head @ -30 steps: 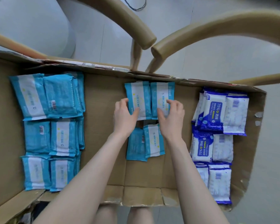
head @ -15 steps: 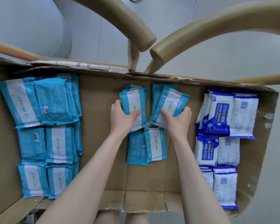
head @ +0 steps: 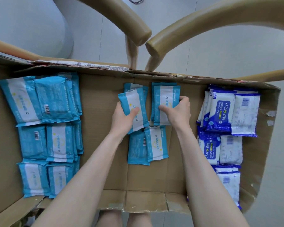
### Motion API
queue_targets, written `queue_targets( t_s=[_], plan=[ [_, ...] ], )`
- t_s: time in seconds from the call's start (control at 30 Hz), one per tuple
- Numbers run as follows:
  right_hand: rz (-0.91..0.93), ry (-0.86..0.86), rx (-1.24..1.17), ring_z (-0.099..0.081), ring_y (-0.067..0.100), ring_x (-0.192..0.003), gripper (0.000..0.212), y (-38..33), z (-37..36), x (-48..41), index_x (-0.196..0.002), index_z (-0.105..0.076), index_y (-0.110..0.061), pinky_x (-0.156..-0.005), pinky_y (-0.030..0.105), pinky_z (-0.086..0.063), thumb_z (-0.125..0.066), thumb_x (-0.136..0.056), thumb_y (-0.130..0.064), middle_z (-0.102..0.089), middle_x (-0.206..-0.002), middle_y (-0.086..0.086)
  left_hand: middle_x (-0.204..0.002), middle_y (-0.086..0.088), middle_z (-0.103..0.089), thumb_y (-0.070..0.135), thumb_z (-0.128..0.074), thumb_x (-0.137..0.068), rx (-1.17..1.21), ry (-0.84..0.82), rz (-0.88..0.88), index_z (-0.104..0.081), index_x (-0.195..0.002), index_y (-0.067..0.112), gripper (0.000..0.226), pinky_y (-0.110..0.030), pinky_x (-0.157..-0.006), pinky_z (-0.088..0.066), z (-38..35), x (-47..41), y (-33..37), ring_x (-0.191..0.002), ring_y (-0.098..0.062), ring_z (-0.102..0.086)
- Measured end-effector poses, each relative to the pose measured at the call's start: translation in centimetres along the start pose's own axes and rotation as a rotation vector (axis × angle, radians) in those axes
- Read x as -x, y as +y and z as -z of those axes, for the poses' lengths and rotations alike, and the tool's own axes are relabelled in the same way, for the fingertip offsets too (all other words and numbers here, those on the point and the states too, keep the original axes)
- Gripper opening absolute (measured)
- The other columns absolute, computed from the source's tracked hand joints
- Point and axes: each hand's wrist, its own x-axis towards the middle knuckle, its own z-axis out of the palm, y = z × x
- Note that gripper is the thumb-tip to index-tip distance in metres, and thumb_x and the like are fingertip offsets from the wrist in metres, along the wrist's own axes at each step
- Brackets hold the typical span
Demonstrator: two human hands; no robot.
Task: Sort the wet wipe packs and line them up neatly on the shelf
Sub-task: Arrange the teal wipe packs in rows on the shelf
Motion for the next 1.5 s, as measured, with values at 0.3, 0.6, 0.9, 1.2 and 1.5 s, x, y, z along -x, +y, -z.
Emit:
queue_targets(
  t_s=[0.3,0.6,0.9,1.2,1.5],
  plan=[
    [0.063,-0.160,-0.398,-0.058,0.006,-0.089,0.030,-1.1,0.5,3.4,-0.114,-0.042,-0.011,-0.080,0.027,-0.050,-0.060,-0.091,-0.012,-0.055,-0.096,-0.009,-0.109,0.004,-0.065,0.013,-0.057,-0.094,0.205,-0.056,0.006,-0.049,-0.122,0.014,0.030,-0.017,-0.065,-0.054,0.9,1.9,0.6,-0.091,-0.006,-0.067],
    [0.009,-0.500,-0.577,-0.069,0.020,-0.096,0.035,-1.8,0.3,13.0,-0.119,-0.053,-0.010,-0.082,0.034,-0.057,-0.067,-0.087,-0.009,-0.070,-0.109,0.004,-0.116,0.001,-0.067,0.019,-0.057,-0.094,0.239,-0.071,0.042,-0.050,-0.124,0.016,0.032,-0.027,-0.079,-0.055,9.5,9.6,-0.5,-0.101,-0.012,-0.066],
    [-0.019,-0.560,-0.541,-0.065,0.009,-0.090,0.029,-4.3,-10.7,21.9,-0.113,-0.048,-0.016,-0.075,0.020,-0.054,-0.064,-0.090,-0.013,-0.064,-0.107,0.000,-0.118,0.002,-0.065,0.019,-0.063,-0.090,0.159,0.164,0.084,-0.047,-0.126,0.015,0.040,-0.032,-0.089,-0.052,21.6,12.6,-5.8,-0.104,-0.012,-0.064],
    [0.002,-0.214,-0.521,-0.059,0.014,-0.104,0.032,-7.1,-22.4,26.6,-0.115,-0.051,-0.021,-0.093,0.040,-0.049,-0.066,-0.086,-0.024,-0.060,-0.115,0.002,-0.107,0.006,-0.062,0.012,-0.066,-0.087,-0.105,0.165,-0.027,-0.048,-0.120,0.020,0.039,-0.031,-0.088,-0.048,30.9,8.6,-8.0,-0.099,-0.012,-0.060],
    [0.111,-0.083,0.034,-0.021,0.025,-0.138,0.073,-8.1,-25.9,26.1,-0.152,-0.006,-0.016,-0.110,0.040,-0.015,-0.048,-0.096,-0.038,-0.016,-0.155,0.008,-0.148,-0.010,-0.032,0.020,-0.057,-0.092,-0.393,0.212,-0.038,-0.024,-0.146,0.011,0.064,-0.046,-0.110,-0.028,29.2,5.6,-9.1,-0.135,-0.026,-0.034]
  ],
)
